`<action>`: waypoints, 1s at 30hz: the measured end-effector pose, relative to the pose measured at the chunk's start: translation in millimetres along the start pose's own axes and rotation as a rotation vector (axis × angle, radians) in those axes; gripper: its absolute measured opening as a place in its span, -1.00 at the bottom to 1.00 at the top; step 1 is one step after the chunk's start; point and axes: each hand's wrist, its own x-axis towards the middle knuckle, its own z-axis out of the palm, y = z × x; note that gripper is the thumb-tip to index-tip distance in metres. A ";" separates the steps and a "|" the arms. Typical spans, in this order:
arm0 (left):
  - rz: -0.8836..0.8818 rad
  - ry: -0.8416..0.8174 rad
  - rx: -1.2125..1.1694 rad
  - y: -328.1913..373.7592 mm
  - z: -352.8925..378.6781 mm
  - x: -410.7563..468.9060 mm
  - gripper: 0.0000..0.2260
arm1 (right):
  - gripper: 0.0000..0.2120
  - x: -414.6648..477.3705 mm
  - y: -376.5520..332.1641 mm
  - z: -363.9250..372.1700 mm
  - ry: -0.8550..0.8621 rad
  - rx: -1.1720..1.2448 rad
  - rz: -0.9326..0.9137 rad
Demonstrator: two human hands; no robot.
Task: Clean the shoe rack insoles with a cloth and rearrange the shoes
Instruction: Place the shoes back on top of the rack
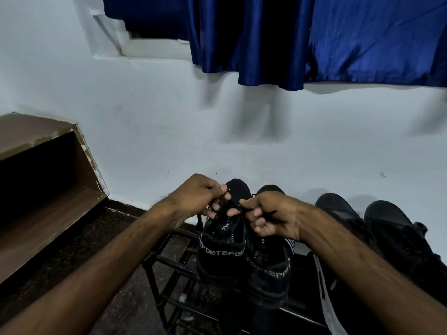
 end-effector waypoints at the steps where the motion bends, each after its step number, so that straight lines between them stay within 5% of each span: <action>1: 0.041 0.019 0.037 0.9 3.0 -0.4 -0.77 | -0.66 2.2 2.1 4.3 0.007 0.053 -0.006; 5: 0.227 0.143 0.466 5.4 16.9 -6.1 -0.89 | -0.48 8.8 2.9 10.2 -0.028 0.233 -0.017; 9: 0.322 0.116 0.948 16.2 17.6 -17.9 -0.92 | -0.43 15.0 3.7 6.7 -0.058 -0.019 -0.027; 13: 0.305 0.064 0.741 18.9 6.1 -23.4 -0.90 | -0.65 14.3 -0.1 -0.4 0.134 -0.260 -0.114; 17: 0.442 0.186 0.729 18.7 4.9 -19.8 -0.83 | -0.65 11.9 -3.4 -18.1 0.224 -0.431 -0.157; 23: 0.244 -0.095 1.276 5.0 15.4 -15.6 -0.68 | -0.58 25.0 -1.0 -30.0 0.382 -0.715 -0.289; 27: 0.276 -0.045 1.465 -0.6 25.2 -8.3 -0.57 | -0.64 28.1 -4.3 -27.4 0.393 -0.566 -0.264; 30: 0.370 0.031 1.398 -4.6 24.7 -9.8 -0.76 | -0.73 24.0 -10.8 -24.5 0.400 -0.548 -0.231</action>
